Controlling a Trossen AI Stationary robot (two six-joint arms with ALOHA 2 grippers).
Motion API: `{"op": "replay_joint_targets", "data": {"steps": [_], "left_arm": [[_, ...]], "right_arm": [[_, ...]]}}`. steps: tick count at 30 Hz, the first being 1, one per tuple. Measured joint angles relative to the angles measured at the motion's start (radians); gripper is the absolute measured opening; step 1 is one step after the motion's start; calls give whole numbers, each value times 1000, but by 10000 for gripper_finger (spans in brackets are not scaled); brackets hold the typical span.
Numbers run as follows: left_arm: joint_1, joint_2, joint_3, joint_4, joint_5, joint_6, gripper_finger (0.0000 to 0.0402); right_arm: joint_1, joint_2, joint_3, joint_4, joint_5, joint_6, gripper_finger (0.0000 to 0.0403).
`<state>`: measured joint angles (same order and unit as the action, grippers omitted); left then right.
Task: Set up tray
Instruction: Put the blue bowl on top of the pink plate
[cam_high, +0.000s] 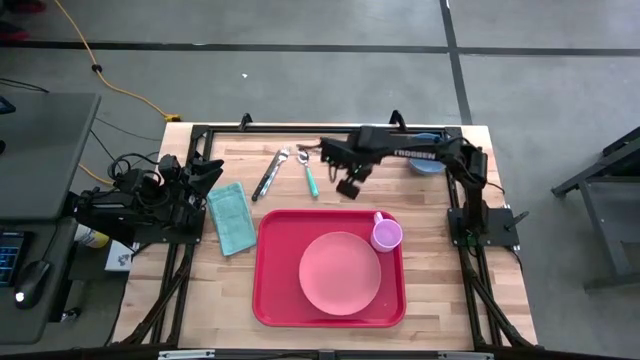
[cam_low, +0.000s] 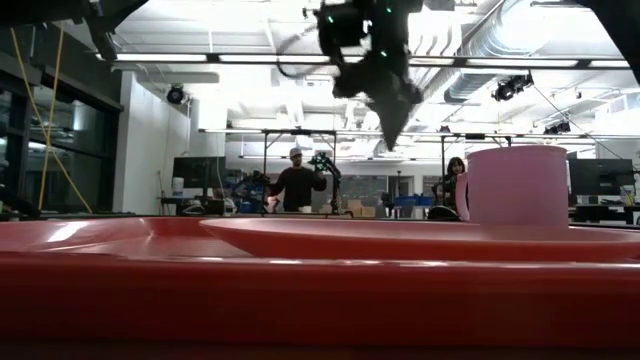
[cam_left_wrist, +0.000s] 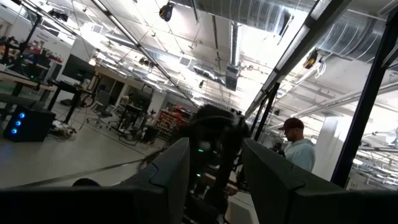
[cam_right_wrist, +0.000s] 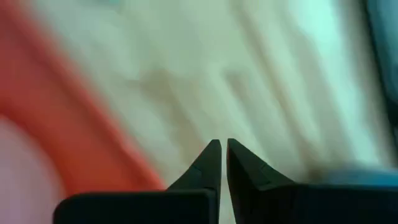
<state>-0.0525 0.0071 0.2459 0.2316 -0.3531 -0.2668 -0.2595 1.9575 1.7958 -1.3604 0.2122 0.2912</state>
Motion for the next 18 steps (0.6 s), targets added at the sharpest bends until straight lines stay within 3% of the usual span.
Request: {"op": "replay_joint_targets", "data": {"steps": [4, 8, 18], "left_arm": [[0, 0, 0, -4, 0, 0, 179], [0, 0, 0, -10, 3, 0, 179], [0, 0, 0, -50, 6, 0, 179]], "right_arm": [[-92, -15, -9, -118, 33, 30, 3], [-194, -90, -88, -91, 28, 34, 3], [-461, -454, -496, 91, -81, 101, 2]]}}
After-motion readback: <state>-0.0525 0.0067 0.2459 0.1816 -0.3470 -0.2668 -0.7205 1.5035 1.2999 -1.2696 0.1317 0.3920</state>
